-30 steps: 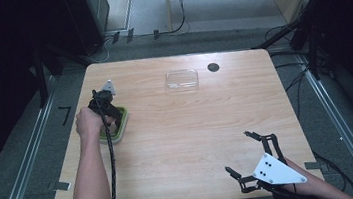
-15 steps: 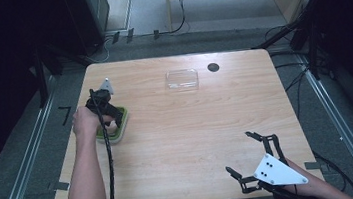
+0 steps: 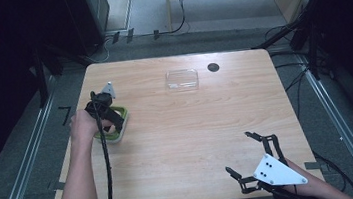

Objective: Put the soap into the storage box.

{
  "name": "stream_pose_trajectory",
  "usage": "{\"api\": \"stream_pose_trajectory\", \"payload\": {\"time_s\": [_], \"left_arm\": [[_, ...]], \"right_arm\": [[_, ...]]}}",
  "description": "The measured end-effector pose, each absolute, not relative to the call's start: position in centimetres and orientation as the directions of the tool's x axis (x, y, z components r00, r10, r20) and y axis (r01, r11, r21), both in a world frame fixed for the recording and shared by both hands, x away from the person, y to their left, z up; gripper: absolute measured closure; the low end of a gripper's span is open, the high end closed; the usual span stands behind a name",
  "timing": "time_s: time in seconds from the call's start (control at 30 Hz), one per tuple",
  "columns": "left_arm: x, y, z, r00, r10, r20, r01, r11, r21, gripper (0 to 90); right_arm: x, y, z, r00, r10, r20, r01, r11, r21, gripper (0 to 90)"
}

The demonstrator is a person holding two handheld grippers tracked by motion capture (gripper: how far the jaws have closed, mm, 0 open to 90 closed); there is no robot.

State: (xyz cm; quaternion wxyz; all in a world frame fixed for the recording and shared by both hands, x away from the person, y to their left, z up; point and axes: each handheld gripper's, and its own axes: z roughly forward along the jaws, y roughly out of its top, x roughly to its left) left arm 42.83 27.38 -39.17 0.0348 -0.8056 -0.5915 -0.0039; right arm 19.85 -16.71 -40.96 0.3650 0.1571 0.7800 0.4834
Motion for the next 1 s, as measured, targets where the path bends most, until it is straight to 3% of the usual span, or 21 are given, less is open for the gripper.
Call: {"api": "stream_pose_trajectory", "payload": {"time_s": [0.6, 1.0], "left_arm": [[37.7, 26.9, -37.4, 0.381, 0.921, 0.078, 0.925, -0.378, -0.046, 8.4], [34.0, 26.4, -38.6, 0.421, 0.904, 0.077, 0.907, -0.418, -0.051, 7.5]], "right_arm": [[19.8, -16.6, -41.0, -0.683, 0.597, -0.421, -0.108, 0.488, 0.866, 0.0], [19.8, -16.5, -41.0, -0.685, 0.595, -0.422, -0.109, 0.489, 0.866, 0.0]]}}
